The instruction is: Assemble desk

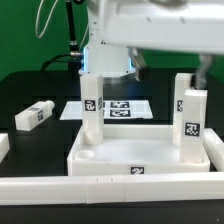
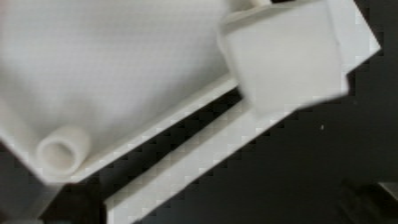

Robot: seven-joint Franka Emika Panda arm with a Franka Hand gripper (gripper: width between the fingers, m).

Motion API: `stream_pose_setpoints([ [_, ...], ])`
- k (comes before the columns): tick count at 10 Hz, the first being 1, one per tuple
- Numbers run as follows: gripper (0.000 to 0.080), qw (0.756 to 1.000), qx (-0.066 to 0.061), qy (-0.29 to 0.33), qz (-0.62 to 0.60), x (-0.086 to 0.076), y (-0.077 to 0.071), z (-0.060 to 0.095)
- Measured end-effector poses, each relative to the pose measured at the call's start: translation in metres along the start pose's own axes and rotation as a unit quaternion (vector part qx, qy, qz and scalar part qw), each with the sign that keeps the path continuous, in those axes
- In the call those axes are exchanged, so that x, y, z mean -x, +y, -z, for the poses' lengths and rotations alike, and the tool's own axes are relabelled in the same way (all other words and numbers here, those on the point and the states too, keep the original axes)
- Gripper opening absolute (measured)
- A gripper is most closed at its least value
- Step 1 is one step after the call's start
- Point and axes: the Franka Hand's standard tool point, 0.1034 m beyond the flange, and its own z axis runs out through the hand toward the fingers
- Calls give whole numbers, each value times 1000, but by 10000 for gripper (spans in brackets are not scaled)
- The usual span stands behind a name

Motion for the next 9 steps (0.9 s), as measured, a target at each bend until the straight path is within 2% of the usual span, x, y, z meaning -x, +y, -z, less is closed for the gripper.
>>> stream_pose_setpoints([
  [1, 649, 1000, 1, 0, -5, -4, 6, -1],
  [6, 649, 1000, 3, -1, -2, -2, 6, -4],
  [7, 649, 1000, -2, 2, 20, -8, 15, -4],
  [8, 649, 998, -12, 0, 56, -10, 34, 0],
  [9, 649, 997, -25, -10, 79, -8, 65, 7],
])
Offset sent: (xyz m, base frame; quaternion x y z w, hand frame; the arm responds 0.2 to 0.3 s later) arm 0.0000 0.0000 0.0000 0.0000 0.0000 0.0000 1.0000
